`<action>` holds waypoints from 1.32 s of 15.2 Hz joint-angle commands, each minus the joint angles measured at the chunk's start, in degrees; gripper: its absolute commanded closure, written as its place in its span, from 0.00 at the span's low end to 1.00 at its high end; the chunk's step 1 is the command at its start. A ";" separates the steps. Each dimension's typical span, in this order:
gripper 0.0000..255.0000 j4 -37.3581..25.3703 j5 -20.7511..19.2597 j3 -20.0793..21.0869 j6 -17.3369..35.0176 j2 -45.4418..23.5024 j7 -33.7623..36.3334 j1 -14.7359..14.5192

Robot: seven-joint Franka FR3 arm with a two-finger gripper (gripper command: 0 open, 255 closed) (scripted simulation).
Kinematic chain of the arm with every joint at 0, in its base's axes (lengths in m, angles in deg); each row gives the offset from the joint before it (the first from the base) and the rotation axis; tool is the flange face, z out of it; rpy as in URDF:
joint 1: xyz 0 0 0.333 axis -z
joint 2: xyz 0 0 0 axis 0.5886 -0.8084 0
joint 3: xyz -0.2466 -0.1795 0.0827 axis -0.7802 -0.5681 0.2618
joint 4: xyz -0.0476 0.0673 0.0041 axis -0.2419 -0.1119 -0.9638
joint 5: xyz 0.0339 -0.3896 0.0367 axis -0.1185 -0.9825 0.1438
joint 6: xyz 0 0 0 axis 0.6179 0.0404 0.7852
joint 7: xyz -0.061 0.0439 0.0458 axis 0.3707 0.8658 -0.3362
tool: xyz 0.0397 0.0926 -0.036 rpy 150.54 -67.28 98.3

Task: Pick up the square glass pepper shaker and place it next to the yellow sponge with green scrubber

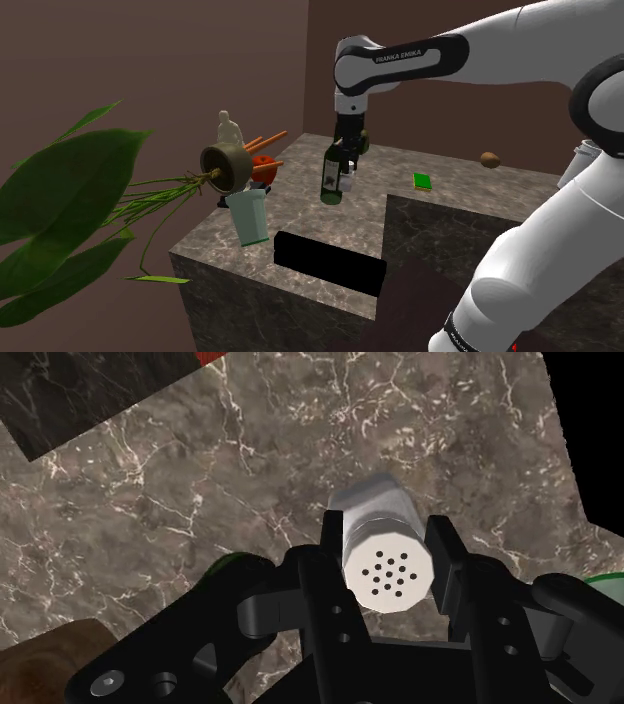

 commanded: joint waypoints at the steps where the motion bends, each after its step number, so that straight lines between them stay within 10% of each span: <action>1: 1.00 1.35 -0.84 -1.59 -0.04 1.41 -2.55 1.13; 20: 1.00 2.06 -9.89 -19.12 0.88 3.25 -28.23 12.06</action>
